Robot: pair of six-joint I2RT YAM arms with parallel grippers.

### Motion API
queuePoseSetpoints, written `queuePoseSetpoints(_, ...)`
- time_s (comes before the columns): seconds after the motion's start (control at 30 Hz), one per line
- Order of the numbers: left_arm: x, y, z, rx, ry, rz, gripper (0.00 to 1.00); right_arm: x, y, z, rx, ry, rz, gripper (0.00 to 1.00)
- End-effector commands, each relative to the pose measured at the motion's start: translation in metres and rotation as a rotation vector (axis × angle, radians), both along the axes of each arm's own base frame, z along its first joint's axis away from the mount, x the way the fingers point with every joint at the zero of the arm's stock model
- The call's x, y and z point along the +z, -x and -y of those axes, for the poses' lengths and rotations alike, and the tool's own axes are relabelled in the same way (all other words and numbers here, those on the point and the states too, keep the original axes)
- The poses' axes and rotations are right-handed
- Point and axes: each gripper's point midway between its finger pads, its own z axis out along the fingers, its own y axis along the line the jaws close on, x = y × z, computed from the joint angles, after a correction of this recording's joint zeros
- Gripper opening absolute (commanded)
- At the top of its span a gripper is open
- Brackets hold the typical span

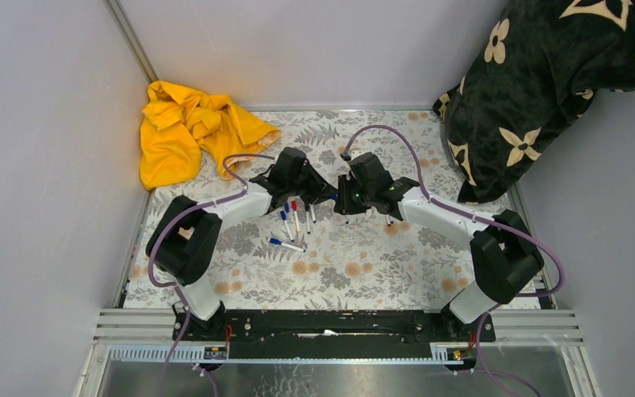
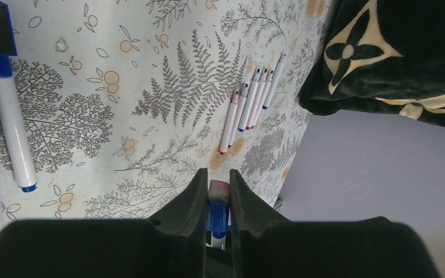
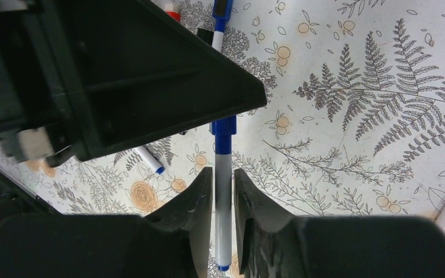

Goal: Open the pen caps

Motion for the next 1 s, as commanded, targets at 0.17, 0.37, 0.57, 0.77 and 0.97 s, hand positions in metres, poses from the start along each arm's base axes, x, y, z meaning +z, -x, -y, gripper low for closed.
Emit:
queuePoseSetpoints(0.17, 0.027, -0.009, 0.001, 0.033, 0.004, 0.035, 0.0, 0.014, -0.019, -0.01, -0.017, -0.034, 0.043, 0.1)
queuePoseSetpoints(0.37, 0.011, -0.023, -0.019, 0.142, -0.082, 0.019, 0.0, 0.007, -0.01, -0.003, -0.013, 0.005, 0.008, 0.0)
queuePoseSetpoints(0.57, 0.007, -0.069, -0.053, 0.285, -0.168, 0.045, 0.0, -0.015, 0.017, 0.013, -0.011, 0.009, -0.052, 0.0)
queuePoseSetpoints(0.77, 0.001, -0.09, -0.076, 0.463, -0.156, -0.002, 0.0, -0.042, 0.043, 0.024, -0.032, -0.027, -0.095, 0.0)
queuePoseSetpoints(0.97, 0.001, -0.1, -0.081, 0.505, -0.121, -0.017, 0.0, -0.042, 0.046, 0.032, -0.043, -0.023, -0.071, 0.0)
